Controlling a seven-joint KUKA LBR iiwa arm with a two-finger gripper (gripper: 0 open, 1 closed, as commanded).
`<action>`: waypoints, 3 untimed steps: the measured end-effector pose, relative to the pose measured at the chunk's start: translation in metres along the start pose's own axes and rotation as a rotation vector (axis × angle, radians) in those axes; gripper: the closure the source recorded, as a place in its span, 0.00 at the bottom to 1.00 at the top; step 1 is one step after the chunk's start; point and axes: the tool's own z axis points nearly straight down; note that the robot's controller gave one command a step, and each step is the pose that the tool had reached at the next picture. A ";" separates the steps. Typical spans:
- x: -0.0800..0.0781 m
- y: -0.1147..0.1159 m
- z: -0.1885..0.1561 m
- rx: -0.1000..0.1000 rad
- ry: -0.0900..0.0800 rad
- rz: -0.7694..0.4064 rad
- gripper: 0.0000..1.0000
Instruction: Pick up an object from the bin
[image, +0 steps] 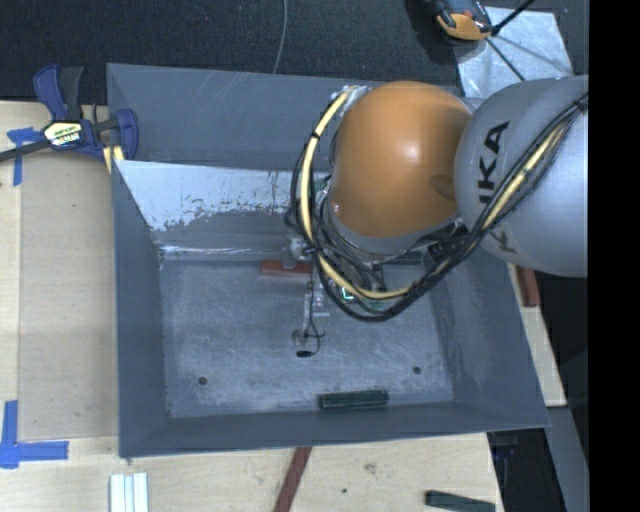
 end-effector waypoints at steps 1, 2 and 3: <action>-0.002 -0.001 -0.004 -0.001 -0.007 0.003 0.00; -0.042 -0.014 0.038 -0.002 -0.013 0.082 0.00; -0.057 -0.036 0.062 0.000 -0.003 -0.003 0.00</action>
Offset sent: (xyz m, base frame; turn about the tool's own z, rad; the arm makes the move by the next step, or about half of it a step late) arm 0.0619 -0.0213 -0.0661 0.1277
